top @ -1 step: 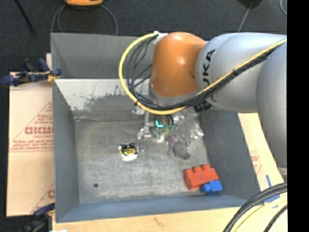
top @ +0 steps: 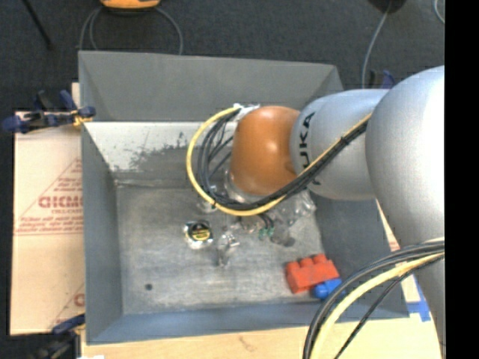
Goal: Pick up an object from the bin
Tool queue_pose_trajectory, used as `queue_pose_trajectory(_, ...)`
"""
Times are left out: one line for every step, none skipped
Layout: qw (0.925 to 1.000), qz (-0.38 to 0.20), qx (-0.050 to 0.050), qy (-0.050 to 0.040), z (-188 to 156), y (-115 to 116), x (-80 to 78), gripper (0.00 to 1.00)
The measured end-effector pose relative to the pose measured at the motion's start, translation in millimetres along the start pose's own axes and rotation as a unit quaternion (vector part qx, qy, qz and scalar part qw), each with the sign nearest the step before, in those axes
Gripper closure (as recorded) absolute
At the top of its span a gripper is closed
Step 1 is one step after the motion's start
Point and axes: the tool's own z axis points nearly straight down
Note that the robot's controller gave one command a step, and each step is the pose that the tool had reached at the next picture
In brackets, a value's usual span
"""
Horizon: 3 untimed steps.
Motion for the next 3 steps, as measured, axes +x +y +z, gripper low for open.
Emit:
queue_pose_trajectory(0.9983, -0.058, 0.003, -0.0026, -1, 30, -11.9, 0.00)
queue_pose_trajectory(0.9984, -0.056, 0.001, -0.0056, -4, 31, -13.9, 1.00)
queue_pose_trajectory(0.9970, -0.078, 0.001, -0.0013, -159, 33, -24.4, 1.00)
